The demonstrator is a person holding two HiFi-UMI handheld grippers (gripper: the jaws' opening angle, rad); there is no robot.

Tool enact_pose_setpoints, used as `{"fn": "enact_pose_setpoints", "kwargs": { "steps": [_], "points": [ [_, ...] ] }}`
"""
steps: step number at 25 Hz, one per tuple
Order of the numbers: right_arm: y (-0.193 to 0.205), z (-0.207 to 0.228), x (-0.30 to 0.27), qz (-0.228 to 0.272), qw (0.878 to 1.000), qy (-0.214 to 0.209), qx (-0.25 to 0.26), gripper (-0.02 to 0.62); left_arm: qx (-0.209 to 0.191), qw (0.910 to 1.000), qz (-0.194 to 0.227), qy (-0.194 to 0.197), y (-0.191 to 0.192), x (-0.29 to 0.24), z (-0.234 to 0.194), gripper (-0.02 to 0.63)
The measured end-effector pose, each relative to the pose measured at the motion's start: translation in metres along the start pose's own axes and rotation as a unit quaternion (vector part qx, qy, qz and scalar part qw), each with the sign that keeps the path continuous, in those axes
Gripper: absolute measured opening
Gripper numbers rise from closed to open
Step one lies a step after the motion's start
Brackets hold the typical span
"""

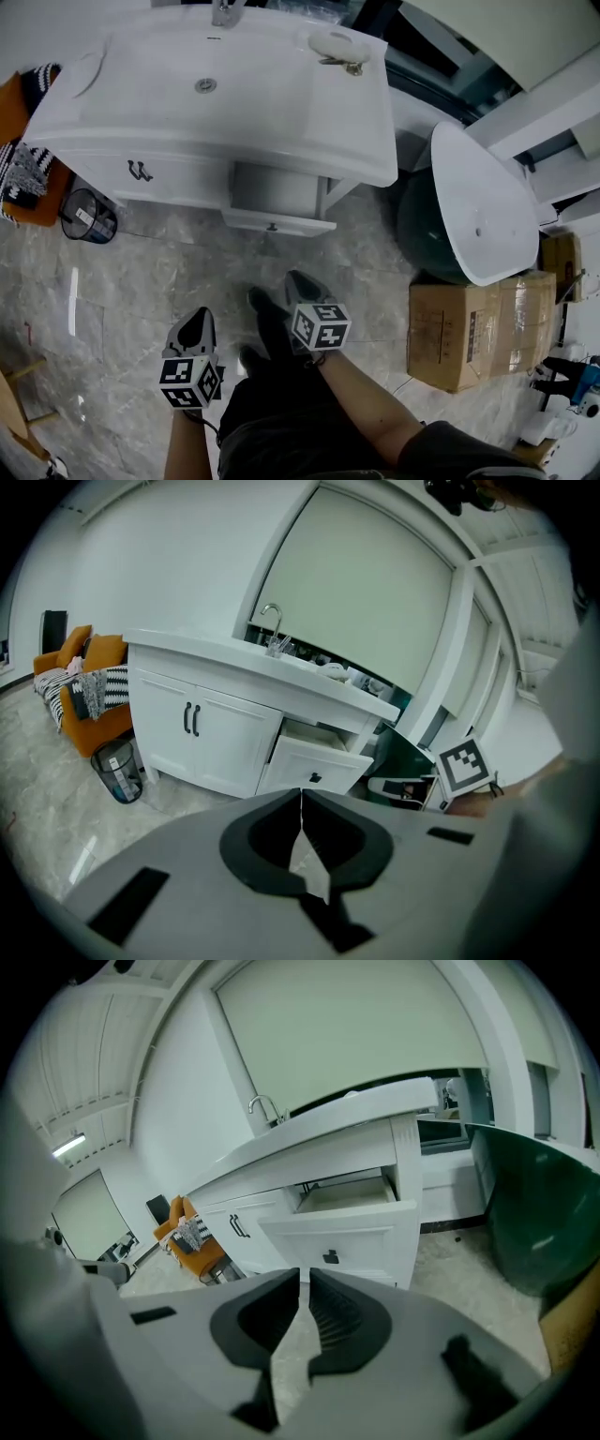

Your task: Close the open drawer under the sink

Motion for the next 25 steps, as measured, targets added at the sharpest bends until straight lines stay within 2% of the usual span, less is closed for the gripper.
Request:
{"fn": "enact_pose_setpoints", "kwargs": {
  "steps": [8, 12, 16, 25],
  "points": [
    [0.002, 0.014, -0.073, -0.034, 0.999, 0.011, 0.009, 0.038, 0.007, 0.9996, -0.026, -0.006, 0.003, -0.055, -0.015, 0.015],
    [0.003, 0.014, -0.109, -0.046, 0.999, 0.011, 0.024, 0.137, 0.016, 0.9992, -0.036, -0.010, 0.003, -0.081, -0.020, 0.015],
    [0.004, 0.016, -0.140, -0.051, 0.998, 0.026, 0.033, 0.149, 0.017, 0.9987, -0.046, -0.012, 0.003, -0.104, -0.026, 0.015],
    [0.004, 0.038, -0.184, -0.057, 0.996, 0.068, 0.009, 0.149, 0.019, 0.9974, -0.068, -0.008, 0.006, -0.140, -0.031, 0.015]
  ]
}}
Point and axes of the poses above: the fingertips, and each gripper's own axes: x backward along the fingers, z to its right, y out of its underside, the point moved 9 cm from there along x, backward along the fingers, and after that the axes turned 1 degree about x, right-handed, at the moved point
